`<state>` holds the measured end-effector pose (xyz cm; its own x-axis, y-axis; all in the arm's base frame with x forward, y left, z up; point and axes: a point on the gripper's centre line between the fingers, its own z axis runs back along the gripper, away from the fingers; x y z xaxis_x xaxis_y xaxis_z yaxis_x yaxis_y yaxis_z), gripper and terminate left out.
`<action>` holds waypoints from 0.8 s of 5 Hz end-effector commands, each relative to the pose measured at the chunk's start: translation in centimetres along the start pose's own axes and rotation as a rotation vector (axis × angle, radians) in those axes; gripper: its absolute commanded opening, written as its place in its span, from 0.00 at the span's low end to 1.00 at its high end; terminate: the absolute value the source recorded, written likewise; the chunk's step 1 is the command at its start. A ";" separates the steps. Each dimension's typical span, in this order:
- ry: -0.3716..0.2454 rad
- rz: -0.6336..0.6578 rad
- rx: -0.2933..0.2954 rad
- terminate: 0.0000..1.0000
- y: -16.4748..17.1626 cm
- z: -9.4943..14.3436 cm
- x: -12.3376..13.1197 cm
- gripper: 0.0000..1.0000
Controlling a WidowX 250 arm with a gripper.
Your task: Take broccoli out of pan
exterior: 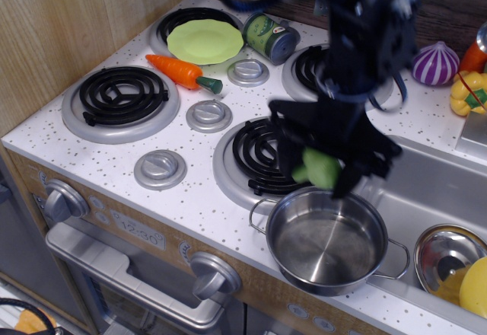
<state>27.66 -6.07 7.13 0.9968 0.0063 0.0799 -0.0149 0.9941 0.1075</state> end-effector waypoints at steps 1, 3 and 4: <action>-0.087 -0.120 0.008 0.00 5.3 0.9 2.6 0.00; -0.202 -0.171 -0.058 0.00 4.9 -2.3 5.7 1.00; -0.222 -0.174 -0.065 0.00 4.4 -2.5 5.6 1.00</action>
<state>32.65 -1.58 3.91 0.9526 -0.1674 0.2541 0.1596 0.9859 0.0511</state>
